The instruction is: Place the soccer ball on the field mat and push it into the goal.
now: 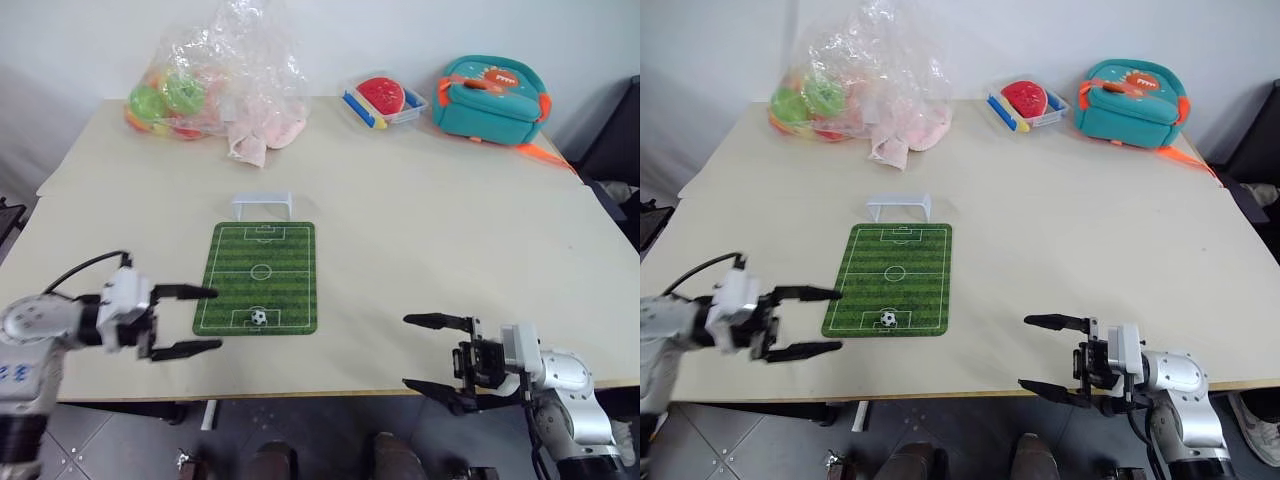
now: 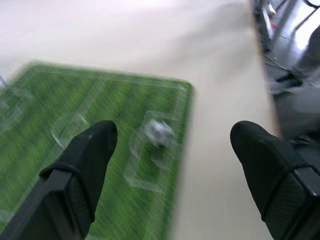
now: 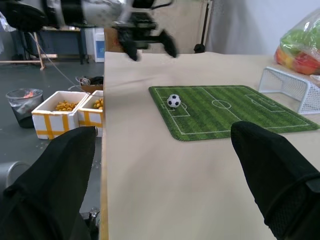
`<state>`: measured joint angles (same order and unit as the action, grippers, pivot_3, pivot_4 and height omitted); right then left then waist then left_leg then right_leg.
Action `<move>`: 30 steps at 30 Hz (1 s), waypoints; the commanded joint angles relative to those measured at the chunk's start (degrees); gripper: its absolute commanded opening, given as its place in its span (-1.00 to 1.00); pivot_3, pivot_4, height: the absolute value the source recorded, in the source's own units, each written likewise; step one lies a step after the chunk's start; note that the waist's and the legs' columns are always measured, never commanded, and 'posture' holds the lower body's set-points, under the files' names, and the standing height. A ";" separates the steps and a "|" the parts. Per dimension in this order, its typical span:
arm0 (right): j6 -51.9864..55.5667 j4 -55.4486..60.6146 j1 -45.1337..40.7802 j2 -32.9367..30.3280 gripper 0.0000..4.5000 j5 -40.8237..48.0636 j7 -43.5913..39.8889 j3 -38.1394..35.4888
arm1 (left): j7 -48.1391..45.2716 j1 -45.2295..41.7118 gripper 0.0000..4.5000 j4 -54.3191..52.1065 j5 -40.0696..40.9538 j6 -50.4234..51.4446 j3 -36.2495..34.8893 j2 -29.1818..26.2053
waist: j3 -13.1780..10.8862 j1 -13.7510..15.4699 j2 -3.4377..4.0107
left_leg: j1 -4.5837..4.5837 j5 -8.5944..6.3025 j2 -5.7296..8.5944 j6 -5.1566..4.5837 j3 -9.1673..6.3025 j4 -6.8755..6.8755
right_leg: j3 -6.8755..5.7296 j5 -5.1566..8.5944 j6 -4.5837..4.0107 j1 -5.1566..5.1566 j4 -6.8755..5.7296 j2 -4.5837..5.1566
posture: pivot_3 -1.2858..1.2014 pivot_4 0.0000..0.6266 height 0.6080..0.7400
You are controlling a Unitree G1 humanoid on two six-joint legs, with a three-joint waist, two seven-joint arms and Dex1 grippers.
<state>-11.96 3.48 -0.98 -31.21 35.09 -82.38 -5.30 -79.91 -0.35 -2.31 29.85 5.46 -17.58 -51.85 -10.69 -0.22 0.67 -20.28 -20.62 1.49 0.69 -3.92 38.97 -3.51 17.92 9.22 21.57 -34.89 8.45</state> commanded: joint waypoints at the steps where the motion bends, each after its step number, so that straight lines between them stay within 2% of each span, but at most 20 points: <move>1: -0.60 1.86 -1.07 -0.32 1.00 0.36 1.24 -1.26 | -0.25 5.40 0.46 -2.45 0.77 -0.65 -0.50 1.81 | -0.08 0.10 0.14 | 0.01 0.00 -0.02 -0.01 0.01 0.00 | 0.00 0.00 0.00 -0.01 0.02 0.01 | 0.03 -0.52 1.00; 5: -2.13 0.74 -3.19 1.68 1.00 0.20 2.76 -1.07 | 3.52 6.70 -0.04 -2.22 -2.78 -4.58 4.48 8.30 | -0.11 1.30 0.19 | 0.00 0.00 0.05 -0.01 -0.01 0.04 | -0.02 0.01 -0.02 -0.02 0.18 0.02 | 0.03 -0.52 1.00; 10: -3.44 -0.61 -4.94 3.08 1.00 -0.14 2.14 -0.10 | 7.77 4.24 -0.77 -3.80 -4.88 -4.80 9.90 13.52 | -0.11 1.56 0.17 | -0.01 0.00 0.29 -0.01 -0.03 0.02 | -0.03 0.01 -0.01 -0.01 0.06 0.01 | 0.03 -0.52 1.00; 12: -3.37 -0.60 -5.30 3.70 1.00 0.39 2.07 0.02 | 9.19 3.04 -0.98 -4.11 -4.75 -4.10 10.87 14.69 | -0.11 1.46 0.17 | -0.01 0.00 0.29 0.00 -0.02 0.01 | -0.04 0.01 -0.01 -0.01 0.02 0.00 | 0.03 -0.52 1.00; 22: -3.15 2.19 -4.40 5.34 1.00 -0.36 3.70 1.67 | 10.77 -3.52 -0.98 -0.45 -5.76 -3.14 15.28 16.33 | -0.11 1.01 0.18 | 0.00 0.00 0.30 0.00 -0.01 0.04 | -0.03 0.00 -0.01 -0.01 -0.06 -0.02 | 0.03 -0.52 1.00; 30: -4.41 1.88 -1.21 4.83 1.00 -3.24 7.93 0.92 | 14.38 -14.46 -0.98 10.22 -9.87 -4.71 17.70 19.52 | -0.11 1.42 0.17 | 0.00 0.01 0.36 -0.01 -0.01 0.05 | -0.04 0.00 0.00 0.00 -0.09 -0.03 | 0.03 -0.52 1.00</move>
<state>-15.10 4.08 -2.73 -26.20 31.84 -75.51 -3.01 -66.00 -13.82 6.54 21.06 2.07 0.05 -32.45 -10.80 1.19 0.84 -20.30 -20.61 1.85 0.68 -3.91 39.02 -3.56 17.92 9.22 21.58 -34.97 8.42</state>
